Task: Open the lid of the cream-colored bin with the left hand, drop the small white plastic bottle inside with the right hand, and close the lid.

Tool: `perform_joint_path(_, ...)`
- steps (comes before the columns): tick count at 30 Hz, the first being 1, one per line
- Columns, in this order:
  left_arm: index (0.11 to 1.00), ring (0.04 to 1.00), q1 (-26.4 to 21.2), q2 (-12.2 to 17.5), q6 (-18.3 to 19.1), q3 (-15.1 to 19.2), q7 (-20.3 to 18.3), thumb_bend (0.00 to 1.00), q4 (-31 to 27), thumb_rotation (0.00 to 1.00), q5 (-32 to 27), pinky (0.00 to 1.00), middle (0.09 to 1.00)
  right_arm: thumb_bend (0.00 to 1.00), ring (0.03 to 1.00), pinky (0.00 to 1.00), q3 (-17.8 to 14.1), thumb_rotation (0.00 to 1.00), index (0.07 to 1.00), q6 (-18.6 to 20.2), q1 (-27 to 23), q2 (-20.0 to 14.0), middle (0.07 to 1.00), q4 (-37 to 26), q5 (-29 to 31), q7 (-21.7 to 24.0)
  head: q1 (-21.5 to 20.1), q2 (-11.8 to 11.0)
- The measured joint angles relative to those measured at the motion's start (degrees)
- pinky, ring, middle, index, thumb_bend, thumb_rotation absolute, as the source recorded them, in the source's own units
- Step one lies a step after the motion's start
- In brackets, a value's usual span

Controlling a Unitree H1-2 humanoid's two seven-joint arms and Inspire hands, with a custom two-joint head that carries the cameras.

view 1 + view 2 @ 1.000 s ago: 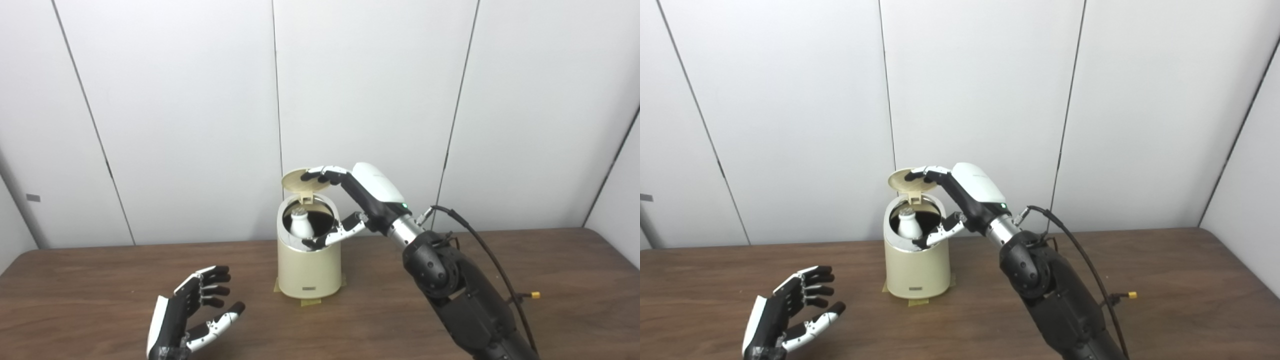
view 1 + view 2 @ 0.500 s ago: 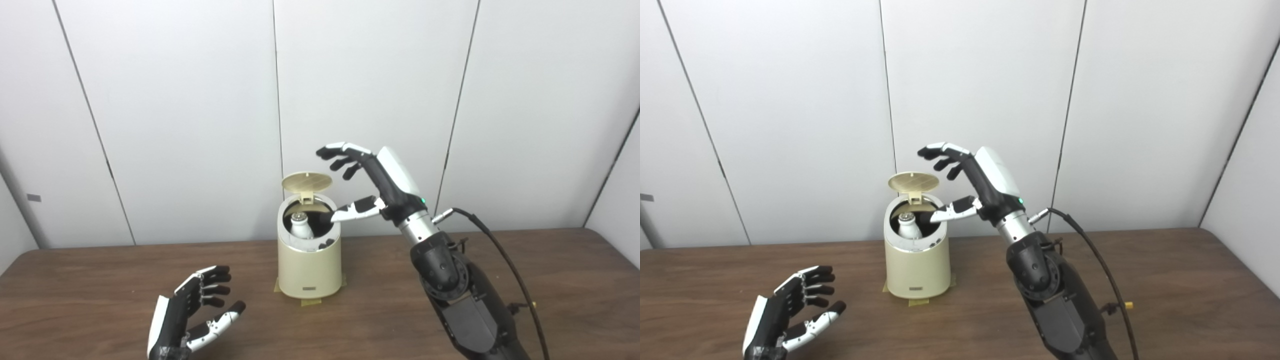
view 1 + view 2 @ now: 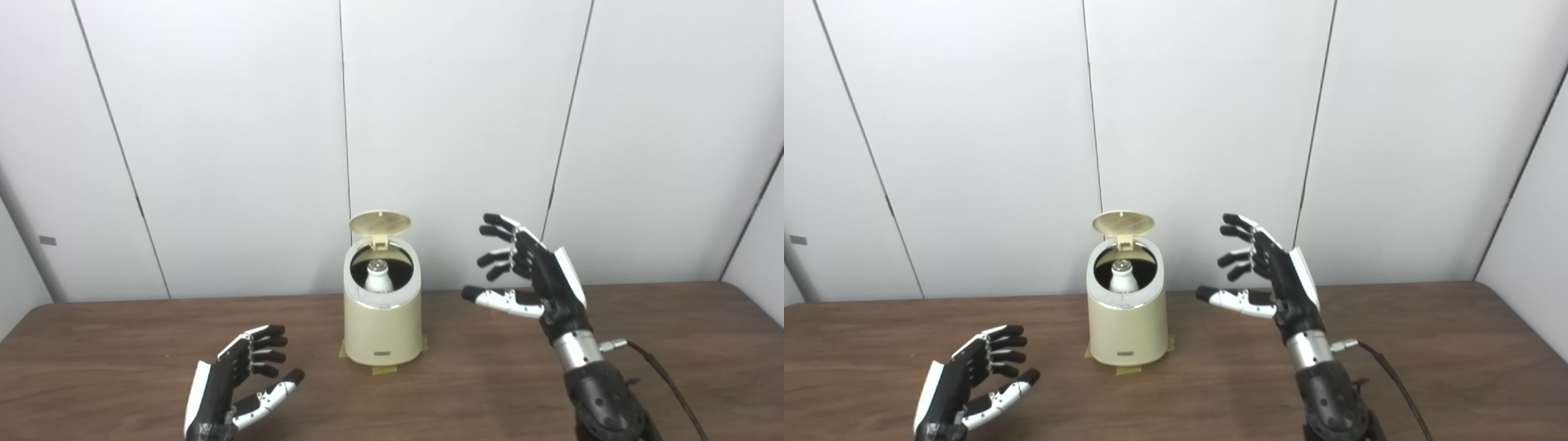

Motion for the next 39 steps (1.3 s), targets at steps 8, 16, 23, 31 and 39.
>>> perform_joint_path(8, 0.736, 0.64, -0.1, -0.2, -0.2, -0.5, 0.1, 0.65, 0.0, 0.13, 0.4, 0.56, 0.701, 0.87, 0.64, 0.55, 0.2, 0.32, 0.847, 0.4, 2.2, 0.0, 0.804, 0.2, 2.4, 1.8, 1.8, -0.2)
perform_joint_path(16, 0.75, 0.662, -0.1, -0.4, -0.2, -0.9, 0.2, 0.65, 0.0, 0.14, 0.7, 0.58, 0.721, 0.85, 0.653, 0.53, 0.5, 0.3, 0.83, 0.3, 5.1, 2.4, 0.81, 0.8, 3.2, 2.2, 3.3, 0.1)
perform_joint_path(23, 0.914, 0.849, -0.7, 0.3, 2.3, -2.4, -1.9, 0.79, -0.7, 0.24, 0.9, 0.7, 0.898, 0.85, 0.701, 0.57, 0.5, 0.32, 0.842, -0.3, 5.3, 3.2, 0.843, 4.4, 1.7, 0.3, 3.3, 0.2)
perform_joint_path(31, 0.965, 0.918, -10.9, 4.3, 5.2, -3.2, -5.8, 0.85, -0.9, 0.29, 0.8, 0.76, 0.959, 0.84, 0.69, 0.55, 0.5, 0.3, 0.843, -0.7, 6.4, 4.6, 0.837, 4.2, 0.3, -1.7, 2.8, 0.1)
perform_joint_path(39, 0.965, 0.921, -19.6, 4.6, 8.7, -4.7, -7.5, 0.91, 1.1, 0.29, 2.3, 0.76, 0.954, 0.85, 0.679, 0.57, -0.3, 0.32, 0.84, -0.7, 7.0, 5.0, 0.83, 4.5, 0.7, -2.2, 2.9, 0.3)
